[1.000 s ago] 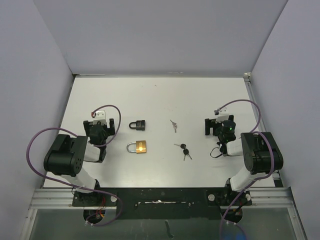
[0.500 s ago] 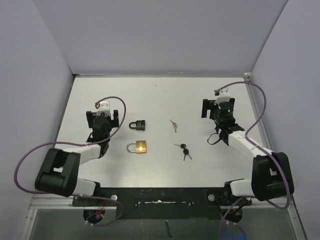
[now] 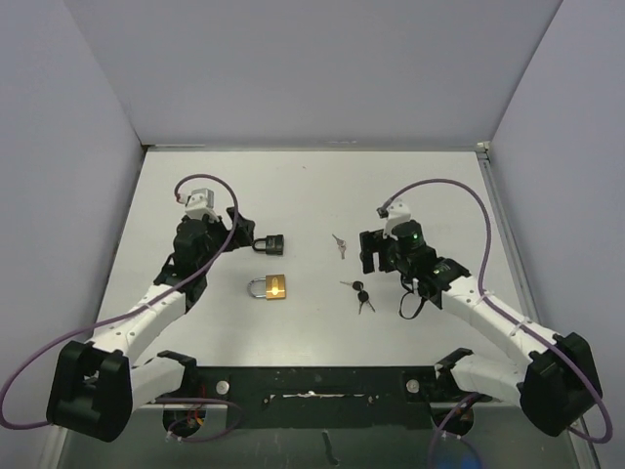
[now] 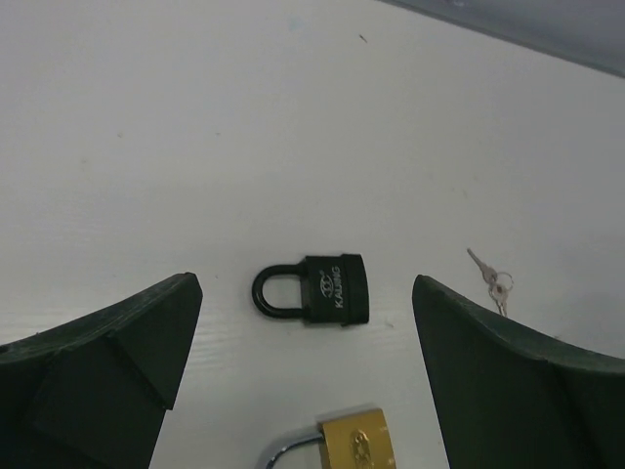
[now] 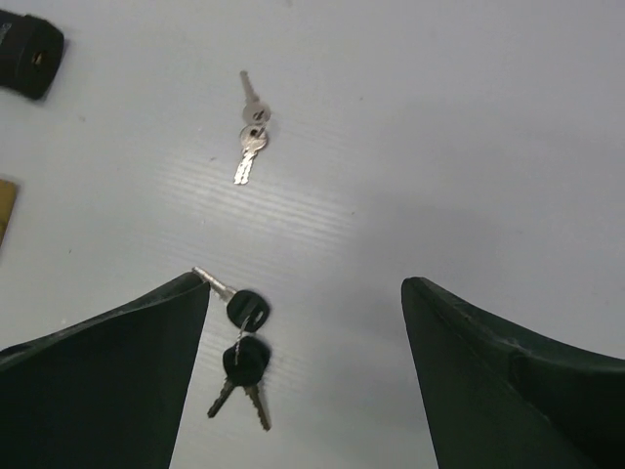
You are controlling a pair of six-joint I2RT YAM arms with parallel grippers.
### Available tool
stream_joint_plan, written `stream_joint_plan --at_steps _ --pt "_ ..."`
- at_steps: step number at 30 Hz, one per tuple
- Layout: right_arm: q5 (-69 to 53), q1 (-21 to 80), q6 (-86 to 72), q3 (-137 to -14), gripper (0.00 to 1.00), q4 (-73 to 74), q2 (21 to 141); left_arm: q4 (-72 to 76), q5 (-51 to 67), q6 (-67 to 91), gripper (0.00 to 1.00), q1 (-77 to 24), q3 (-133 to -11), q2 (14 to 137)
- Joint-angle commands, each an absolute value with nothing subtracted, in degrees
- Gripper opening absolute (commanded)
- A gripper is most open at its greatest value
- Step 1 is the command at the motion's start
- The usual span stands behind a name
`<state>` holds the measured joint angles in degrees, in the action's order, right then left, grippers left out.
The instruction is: Unlock with the key
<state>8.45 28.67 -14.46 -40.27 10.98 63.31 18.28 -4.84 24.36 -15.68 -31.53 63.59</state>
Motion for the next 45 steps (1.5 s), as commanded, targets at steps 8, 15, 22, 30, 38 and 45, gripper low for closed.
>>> stream_joint_plan --at_steps 8,15,22,30,38,45 --pt "13.0 41.5 -22.9 -38.9 0.69 18.7 70.3 12.6 -0.9 29.3 0.87 -26.7 -31.2 64.2" --pt "13.8 42.5 -25.1 -40.0 0.61 17.5 75.5 11.9 -3.2 28.7 0.87 -29.8 -32.0 63.9" --pt "14.5 42.4 -25.7 -40.2 0.54 15.2 76.9 12.0 -4.4 28.6 0.87 -30.8 -31.5 63.4" --pt "14.0 42.5 -26.3 -40.6 0.49 13.0 80.1 12.3 -4.9 28.0 0.87 -31.0 -31.6 63.3" --pt "14.9 42.2 -26.3 -41.2 0.43 12.3 80.6 13.3 -4.8 28.0 0.87 -31.0 -31.2 64.1" --pt "14.4 41.2 -26.4 -40.9 0.38 10.8 81.5 14.2 -4.5 28.0 0.87 -31.0 -30.9 65.0"
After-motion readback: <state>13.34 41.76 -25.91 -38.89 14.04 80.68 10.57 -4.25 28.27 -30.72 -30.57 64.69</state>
